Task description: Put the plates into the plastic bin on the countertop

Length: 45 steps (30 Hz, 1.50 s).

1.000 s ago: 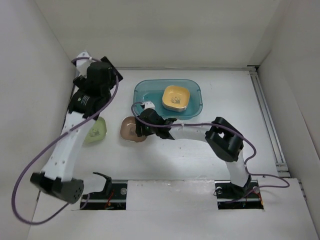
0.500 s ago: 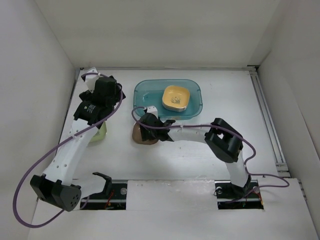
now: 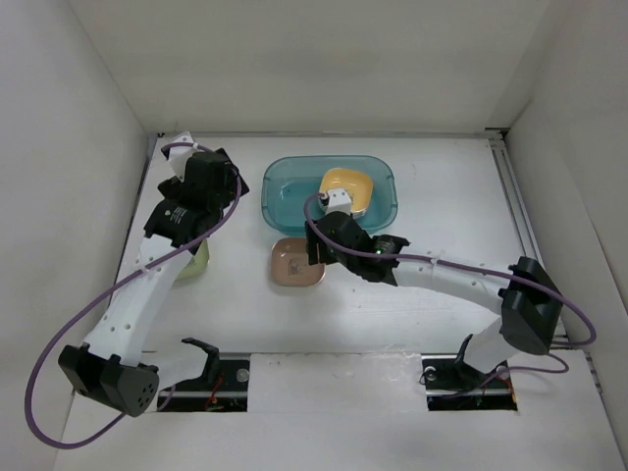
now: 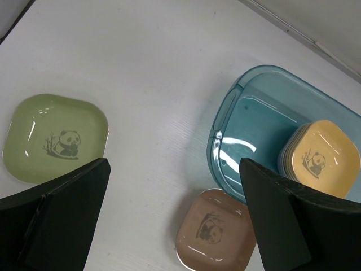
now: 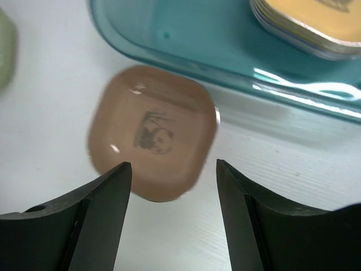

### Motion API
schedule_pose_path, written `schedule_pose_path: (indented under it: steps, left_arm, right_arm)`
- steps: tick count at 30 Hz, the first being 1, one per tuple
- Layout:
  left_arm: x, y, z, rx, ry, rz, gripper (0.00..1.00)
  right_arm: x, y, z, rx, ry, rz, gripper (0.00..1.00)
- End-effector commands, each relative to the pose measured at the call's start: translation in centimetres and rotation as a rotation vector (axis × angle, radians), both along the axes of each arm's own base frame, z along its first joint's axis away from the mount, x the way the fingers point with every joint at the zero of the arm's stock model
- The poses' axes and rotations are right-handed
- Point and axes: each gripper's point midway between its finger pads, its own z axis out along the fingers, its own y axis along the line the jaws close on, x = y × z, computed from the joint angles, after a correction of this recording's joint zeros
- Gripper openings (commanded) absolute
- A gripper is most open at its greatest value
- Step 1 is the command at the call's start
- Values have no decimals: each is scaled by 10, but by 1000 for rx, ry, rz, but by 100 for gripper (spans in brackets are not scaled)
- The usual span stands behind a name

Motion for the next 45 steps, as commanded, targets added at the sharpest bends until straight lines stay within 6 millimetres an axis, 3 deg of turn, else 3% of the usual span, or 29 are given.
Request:
schedule_pose_path:
  steps: [1,5,11,15,16,18,19,20,22,26,27,28,30,32,33,34,35,36,40,42,45]
  left_arm:
    - [-3,-2,5,-6,-28,-26,100]
    - [-3,-4,4,-11,-26,-34,100]
    - [-3,-3,1,-8,-17,-34,100]
    - [-5,-1,-1,-1,-17,-25,100]
    - [-5,-1,-1,-1,-16,-25,100]
    - [-8,3,-7,-7,-14,4,100]
    - [-9,3,-9,-14,-9,10,100]
    - [-12,6,-11,-16,-11,24,100]
    - [-17,14,-14,-18,-2,88,100]
    - [-18,40,-26,-73,10,150,100]
    - [-19,50,-29,-75,14,140,100]
    - [-20,68,-51,-124,62,154,100]
    - [-19,88,-58,-148,55,163,100]
    - [-26,112,-80,-142,109,202,100]
    - [-25,116,-83,-143,121,215,100]
    - [-24,118,-92,-131,155,220,100]
    - [-22,118,-96,-132,170,221,100]
    - [-24,120,-101,-128,190,229,100]
    - [-30,135,-105,-99,212,334,100]
    - [-36,137,-105,-94,212,353,100]
    - [-39,136,-100,-94,198,353,100]
  right_arm:
    - [0,-27,-48,-85,62,-19,67]
    - [2,-18,-68,-69,84,3,67]
    - [4,-5,-125,-105,175,21,63]
    - [3,-1,-133,-96,189,21,59]
    - [2,-1,-138,-95,204,22,49]
    - [-1,-7,-149,-103,228,13,38]
    - [-1,-4,-148,-91,229,21,18]
    - [-3,-7,-152,-95,239,14,7]
    - [-7,-8,-149,-85,243,24,0]
    - [-14,3,-109,-12,193,76,0]
    - [-17,6,-86,11,152,105,0]
    - [-17,10,-71,38,132,122,0]
    - [-11,7,-33,63,74,137,0]
    - [8,3,5,98,19,126,0]
    - [17,-2,18,100,-3,116,0]
    - [32,-19,23,59,-12,80,0]
    - [34,-18,34,54,-28,89,0]
    - [56,-30,57,74,-62,42,0]
    - [107,-76,64,47,-54,-121,0]
    - [126,-100,53,36,-19,-241,0]
    - [142,-112,31,68,34,-339,0]
